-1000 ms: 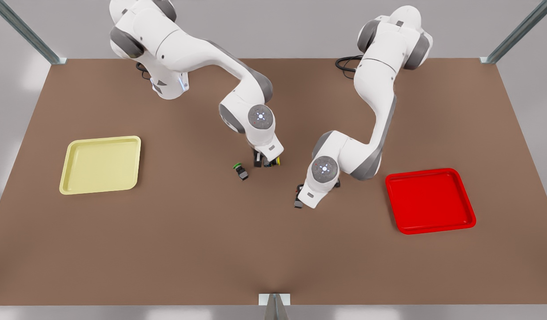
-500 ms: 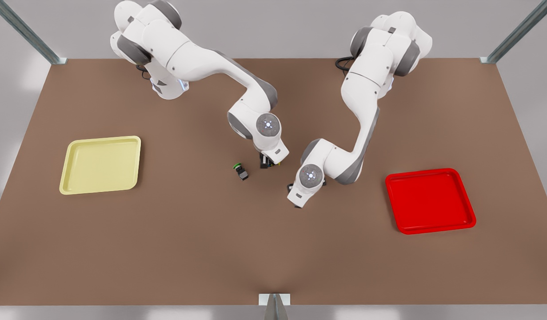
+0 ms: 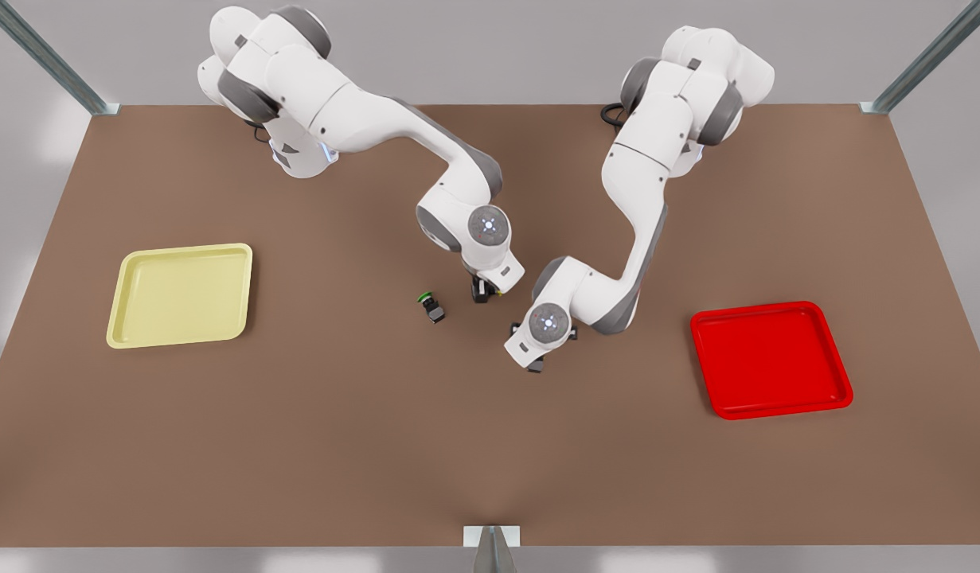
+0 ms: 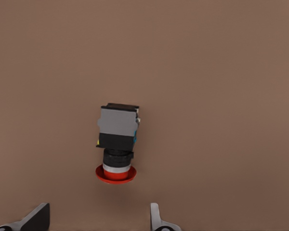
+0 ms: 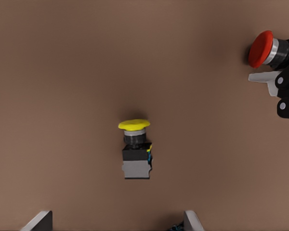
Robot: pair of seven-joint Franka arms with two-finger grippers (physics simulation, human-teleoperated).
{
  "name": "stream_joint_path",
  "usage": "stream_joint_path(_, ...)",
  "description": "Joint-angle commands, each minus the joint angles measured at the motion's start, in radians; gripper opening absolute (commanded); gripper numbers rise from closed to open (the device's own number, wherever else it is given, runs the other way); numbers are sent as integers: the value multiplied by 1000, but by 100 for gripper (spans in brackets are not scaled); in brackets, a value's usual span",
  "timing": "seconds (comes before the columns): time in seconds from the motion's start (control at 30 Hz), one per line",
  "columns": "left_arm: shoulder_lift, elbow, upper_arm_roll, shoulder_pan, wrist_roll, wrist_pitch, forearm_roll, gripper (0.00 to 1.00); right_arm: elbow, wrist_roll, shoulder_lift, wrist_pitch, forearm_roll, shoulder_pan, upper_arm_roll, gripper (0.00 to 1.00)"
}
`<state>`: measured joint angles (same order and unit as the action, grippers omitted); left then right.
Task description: Place the switches on the corresponding trays according to their colors
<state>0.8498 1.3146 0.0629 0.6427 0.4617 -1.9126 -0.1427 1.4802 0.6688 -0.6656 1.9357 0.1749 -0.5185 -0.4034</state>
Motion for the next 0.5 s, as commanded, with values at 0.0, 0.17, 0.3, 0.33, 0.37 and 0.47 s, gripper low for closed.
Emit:
stream_joint_path(0.0,0,0,0,2,2,0,-38,100,0,0,-3,0,0,0,0,100)
stream_joint_path(0.17,6,-11,2,26,5,-39,-51,100,2,0,-14,16,8,0,1,100)
stream_joint_path(0.3,-11,-12,12,-18,-5,-37,-37,100,23,0,-11,26,14,9,1,100)
stream_joint_path(0.33,-11,-14,14,-32,-5,-39,-37,100,23,0,-11,26,14,9,1,100)
stream_joint_path(0.37,-9,-20,14,-35,-6,-42,-37,100,25,0,-9,26,14,11,1,100)
stream_joint_path(0.47,6,-18,14,-31,-5,-65,-37,100,26,0,-12,29,14,9,1,100)
